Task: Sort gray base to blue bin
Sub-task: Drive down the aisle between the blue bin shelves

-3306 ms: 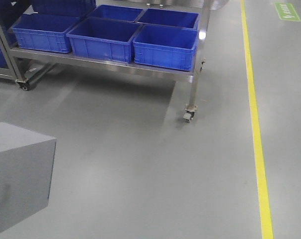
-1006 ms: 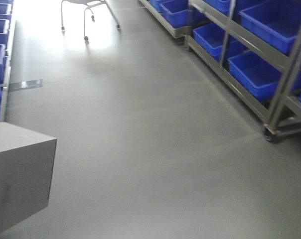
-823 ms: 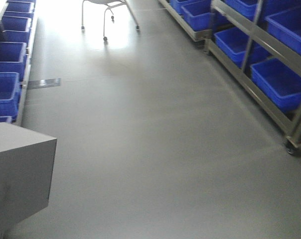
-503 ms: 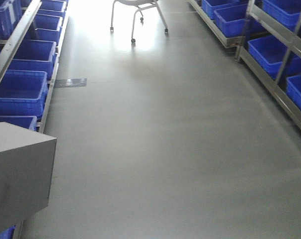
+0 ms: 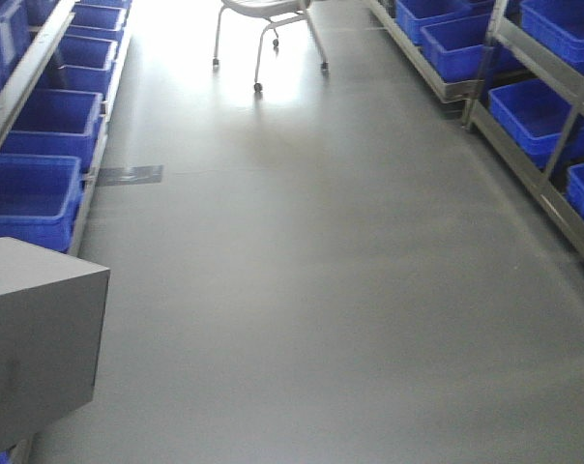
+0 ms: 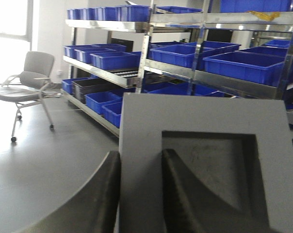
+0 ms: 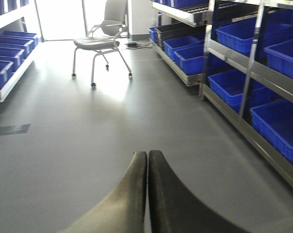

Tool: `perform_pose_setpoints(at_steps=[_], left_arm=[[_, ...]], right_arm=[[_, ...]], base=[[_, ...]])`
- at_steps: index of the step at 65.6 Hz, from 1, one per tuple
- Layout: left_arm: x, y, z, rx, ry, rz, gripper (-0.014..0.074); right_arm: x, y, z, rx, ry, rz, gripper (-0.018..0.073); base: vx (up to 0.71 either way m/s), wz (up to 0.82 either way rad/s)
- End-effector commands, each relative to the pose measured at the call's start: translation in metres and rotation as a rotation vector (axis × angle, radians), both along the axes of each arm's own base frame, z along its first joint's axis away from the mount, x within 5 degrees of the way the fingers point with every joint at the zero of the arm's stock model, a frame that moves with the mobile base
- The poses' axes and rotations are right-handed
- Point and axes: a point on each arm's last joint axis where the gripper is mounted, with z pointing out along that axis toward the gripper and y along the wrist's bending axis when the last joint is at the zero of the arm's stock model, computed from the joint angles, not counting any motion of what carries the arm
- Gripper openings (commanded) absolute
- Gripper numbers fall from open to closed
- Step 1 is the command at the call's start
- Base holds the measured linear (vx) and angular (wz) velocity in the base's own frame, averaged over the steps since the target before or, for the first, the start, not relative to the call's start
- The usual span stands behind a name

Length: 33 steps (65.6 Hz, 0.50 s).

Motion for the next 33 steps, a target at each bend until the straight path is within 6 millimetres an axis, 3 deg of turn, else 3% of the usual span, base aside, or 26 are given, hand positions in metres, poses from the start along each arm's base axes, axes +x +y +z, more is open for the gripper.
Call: perform_pose_setpoints(at_steps=[1,33], left_arm=[[-0.0020,0.0008,0.0182,-0.066,-0.108,-0.006,0.0004],[-0.0020,0.0008,0.0182,-0.066,-0.108,-0.006,0.0004]], right_arm=[[0.0010,-0.0002,0.0063,-0.023,-0.069,0.000,-0.0005],[0.0010,-0.0002,0.0063,-0.023,-0.069,0.000,-0.0005]], base=[[0.24,-0.35],[0.24,-0.40]])
